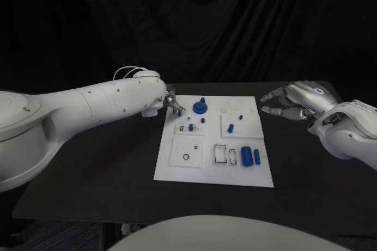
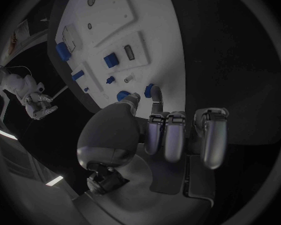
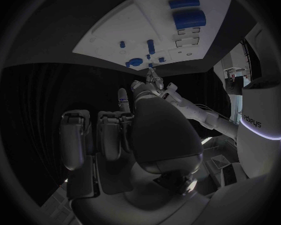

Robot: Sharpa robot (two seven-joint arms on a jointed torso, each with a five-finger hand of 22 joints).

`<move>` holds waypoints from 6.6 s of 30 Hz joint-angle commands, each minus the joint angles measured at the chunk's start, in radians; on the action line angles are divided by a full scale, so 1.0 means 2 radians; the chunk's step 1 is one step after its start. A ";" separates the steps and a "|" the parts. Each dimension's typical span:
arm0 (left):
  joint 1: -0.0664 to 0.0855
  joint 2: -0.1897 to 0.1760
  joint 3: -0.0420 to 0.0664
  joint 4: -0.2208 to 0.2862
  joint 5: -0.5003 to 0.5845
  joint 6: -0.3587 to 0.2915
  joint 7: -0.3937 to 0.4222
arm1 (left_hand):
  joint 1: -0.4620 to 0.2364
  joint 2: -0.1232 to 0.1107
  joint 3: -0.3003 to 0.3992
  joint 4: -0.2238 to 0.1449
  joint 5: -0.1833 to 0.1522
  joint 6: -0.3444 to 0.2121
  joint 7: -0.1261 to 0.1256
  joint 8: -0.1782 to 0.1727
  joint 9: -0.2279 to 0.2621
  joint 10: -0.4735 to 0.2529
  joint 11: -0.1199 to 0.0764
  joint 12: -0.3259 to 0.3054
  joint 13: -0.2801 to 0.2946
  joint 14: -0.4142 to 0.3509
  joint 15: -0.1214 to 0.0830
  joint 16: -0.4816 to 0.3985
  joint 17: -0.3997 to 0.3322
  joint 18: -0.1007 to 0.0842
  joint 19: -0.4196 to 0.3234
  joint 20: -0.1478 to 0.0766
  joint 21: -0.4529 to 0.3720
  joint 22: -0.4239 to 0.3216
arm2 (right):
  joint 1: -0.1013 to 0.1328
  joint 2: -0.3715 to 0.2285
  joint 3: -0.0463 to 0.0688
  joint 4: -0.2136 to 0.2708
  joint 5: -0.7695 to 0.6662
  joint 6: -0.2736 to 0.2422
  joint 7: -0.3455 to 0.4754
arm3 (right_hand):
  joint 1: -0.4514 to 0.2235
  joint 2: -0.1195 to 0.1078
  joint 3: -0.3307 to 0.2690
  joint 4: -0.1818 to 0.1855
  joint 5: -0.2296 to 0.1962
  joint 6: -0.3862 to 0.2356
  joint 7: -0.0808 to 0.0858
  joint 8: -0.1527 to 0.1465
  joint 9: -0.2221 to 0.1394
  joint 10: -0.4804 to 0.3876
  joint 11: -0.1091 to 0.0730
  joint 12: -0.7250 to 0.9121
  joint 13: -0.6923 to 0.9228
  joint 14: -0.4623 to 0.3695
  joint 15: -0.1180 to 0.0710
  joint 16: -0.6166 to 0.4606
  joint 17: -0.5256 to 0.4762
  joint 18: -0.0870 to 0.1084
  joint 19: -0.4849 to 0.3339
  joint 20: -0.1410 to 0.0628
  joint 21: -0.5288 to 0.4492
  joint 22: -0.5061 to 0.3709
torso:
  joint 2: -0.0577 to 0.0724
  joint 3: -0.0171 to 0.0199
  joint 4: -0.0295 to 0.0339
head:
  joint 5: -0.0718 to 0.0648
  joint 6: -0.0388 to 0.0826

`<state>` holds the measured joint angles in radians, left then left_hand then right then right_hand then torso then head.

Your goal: Assemble the parts on the task board

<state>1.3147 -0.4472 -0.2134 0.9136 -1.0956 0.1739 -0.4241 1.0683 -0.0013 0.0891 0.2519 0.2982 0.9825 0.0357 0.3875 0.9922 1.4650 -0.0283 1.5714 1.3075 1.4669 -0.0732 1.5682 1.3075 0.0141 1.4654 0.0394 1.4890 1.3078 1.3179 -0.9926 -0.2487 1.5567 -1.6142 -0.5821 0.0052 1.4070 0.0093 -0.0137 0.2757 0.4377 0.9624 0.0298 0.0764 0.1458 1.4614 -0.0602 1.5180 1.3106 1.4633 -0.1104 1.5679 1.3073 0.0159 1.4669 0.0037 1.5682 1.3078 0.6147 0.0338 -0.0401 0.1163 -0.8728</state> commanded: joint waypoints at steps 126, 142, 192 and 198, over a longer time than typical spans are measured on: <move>-0.008 -0.119 0.000 0.208 0.069 -0.119 -0.036 | 0.022 -0.031 0.145 -0.073 0.100 0.032 -0.005 -0.071 0.002 0.053 -0.007 0.000 0.132 0.052 -0.007 0.001 0.132 0.009 0.016 -0.006 -0.021 0.110 | -0.002 -0.005 0.000 -0.001 -0.003 0.004 -0.021 | 0.012 0.001 0.009 -0.001 0.014 0.003 0.000 -0.004 -0.002 0.036 0.002 -0.005 0.093 0.054 0.003 0.001 0.132 -0.008 0.052 0.003 0.001 0.132 | -0.003 0.0027 0.0060 | -0.005 0.000; -0.010 -0.106 0.000 0.198 0.069 -0.104 -0.033 | 0.022 -0.030 0.145 -0.072 0.099 0.032 -0.005 -0.072 0.002 0.053 -0.007 0.000 0.132 0.052 -0.007 0.001 0.132 0.009 0.015 -0.006 -0.022 0.109 | -0.003 -0.004 0.000 -0.002 -0.003 0.003 -0.019 | 0.013 0.001 0.010 -0.001 0.015 0.003 0.000 -0.004 -0.002 0.036 0.002 -0.004 0.093 0.054 0.003 0.001 0.132 -0.008 0.052 0.003 0.001 0.132 | -0.003 0.0029 0.0050 | -0.002 0.000; -0.028 -0.096 0.000 0.175 0.069 -0.099 -0.019 | 0.023 -0.026 0.149 -0.074 0.098 0.031 -0.005 -0.073 0.001 0.053 -0.006 0.000 0.132 0.052 -0.007 0.001 0.132 0.010 0.012 -0.006 -0.028 0.108 | -0.005 -0.003 0.000 -0.002 -0.003 0.003 -0.018 | 0.014 0.000 0.011 -0.001 0.017 0.004 0.001 -0.004 -0.002 0.037 0.002 -0.004 0.093 0.054 0.003 0.001 0.132 -0.008 0.052 0.003 0.001 0.132 | -0.003 0.0028 0.0056 | -0.003 0.000; -0.030 -0.094 0.000 0.172 0.069 -0.102 -0.015 | 0.023 -0.026 0.150 -0.074 0.098 0.031 -0.005 -0.073 0.001 0.053 -0.006 0.000 0.132 0.052 -0.007 0.001 0.132 0.010 0.012 -0.006 -0.028 0.108 | -0.005 -0.004 0.000 -0.002 -0.003 0.003 -0.019 | 0.014 0.000 0.011 -0.001 0.017 0.004 0.001 -0.004 -0.002 0.037 0.002 -0.004 0.093 0.054 0.003 0.001 0.132 -0.008 0.052 0.003 0.001 0.132 | -0.003 0.0029 0.0055 | -0.003 0.000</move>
<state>1.2603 -0.6369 -0.2124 1.2590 -0.9573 -0.0276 -0.4759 1.1126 -0.0648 0.3843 0.1032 0.4929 1.0403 0.0256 0.2438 0.9947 1.4651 -0.0350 1.5714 1.3075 1.4670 -0.0803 1.5682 1.3077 0.0142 1.4655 0.0324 1.4363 1.3073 1.3105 -0.9994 -0.2488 1.5515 -1.6142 -0.5725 -0.0128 1.4265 0.0100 0.0002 0.2730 0.4641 0.9624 0.0298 0.0728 0.1423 1.4577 -0.0565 1.5152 1.4012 1.4632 -0.1104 1.5679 1.3073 0.0160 1.4669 0.0037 1.5682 1.3078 0.6092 0.0395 -0.0290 0.1103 -0.8727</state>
